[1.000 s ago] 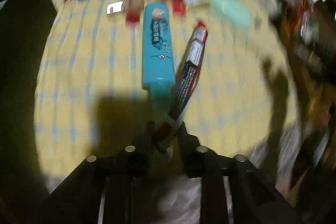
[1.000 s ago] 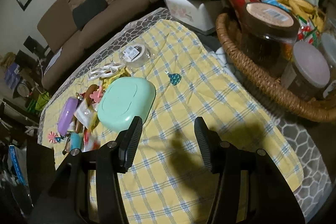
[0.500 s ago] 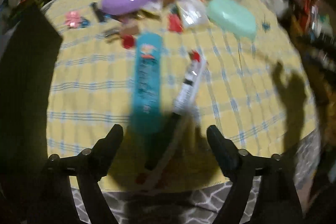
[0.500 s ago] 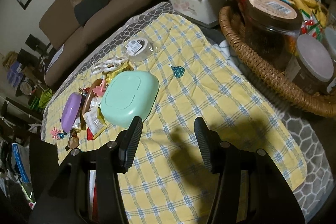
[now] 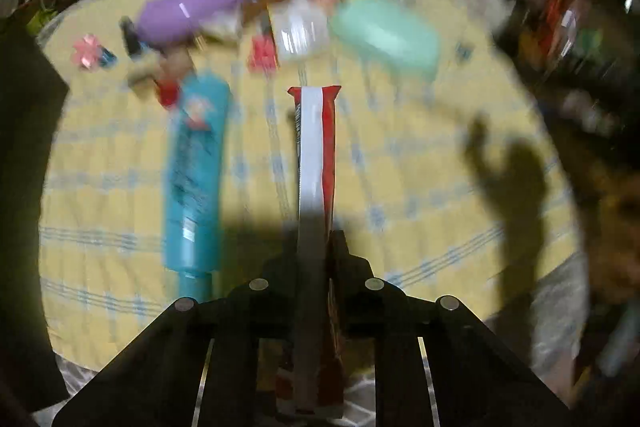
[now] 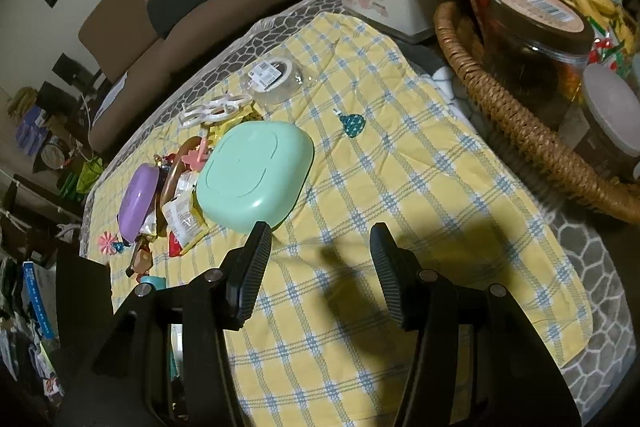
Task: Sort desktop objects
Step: 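Lift the red-and-white tube off the table with the left tool, then grasp the teal bottle with the right tool and lift it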
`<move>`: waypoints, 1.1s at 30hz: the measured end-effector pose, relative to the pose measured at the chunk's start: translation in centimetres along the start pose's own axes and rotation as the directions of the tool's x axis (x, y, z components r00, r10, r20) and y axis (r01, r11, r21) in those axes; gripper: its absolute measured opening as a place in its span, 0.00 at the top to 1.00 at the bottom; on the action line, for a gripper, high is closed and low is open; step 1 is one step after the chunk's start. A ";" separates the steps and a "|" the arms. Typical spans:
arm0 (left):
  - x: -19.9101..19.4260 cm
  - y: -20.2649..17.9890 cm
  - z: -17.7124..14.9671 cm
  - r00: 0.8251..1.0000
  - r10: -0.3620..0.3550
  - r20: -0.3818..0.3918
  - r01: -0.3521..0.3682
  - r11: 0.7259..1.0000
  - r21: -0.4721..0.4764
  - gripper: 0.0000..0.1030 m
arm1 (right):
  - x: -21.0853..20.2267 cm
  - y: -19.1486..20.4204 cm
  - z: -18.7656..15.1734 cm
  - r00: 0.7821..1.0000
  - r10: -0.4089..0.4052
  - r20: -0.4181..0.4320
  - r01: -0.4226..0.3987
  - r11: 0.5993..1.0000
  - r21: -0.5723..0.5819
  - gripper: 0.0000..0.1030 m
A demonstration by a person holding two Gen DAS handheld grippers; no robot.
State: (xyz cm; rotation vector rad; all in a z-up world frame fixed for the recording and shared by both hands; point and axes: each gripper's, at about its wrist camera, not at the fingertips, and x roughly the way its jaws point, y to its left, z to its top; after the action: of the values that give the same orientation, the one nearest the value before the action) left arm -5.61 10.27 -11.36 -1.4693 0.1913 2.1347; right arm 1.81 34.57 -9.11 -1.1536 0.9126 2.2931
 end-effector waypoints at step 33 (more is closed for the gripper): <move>-14.7 11.4 -2.8 0.838 0.447 0.313 -0.329 0.871 -0.364 0.86 | 5.6 21.0 -11.0 0.950 0.033 -0.311 -0.179 0.874 -0.453 0.99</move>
State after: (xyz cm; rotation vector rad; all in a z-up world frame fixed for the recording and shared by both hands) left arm -5.17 -5.59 -1.32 -1.1917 0.0231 2.8538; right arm -8.25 12.44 -10.82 -1.7295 0.5182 2.5655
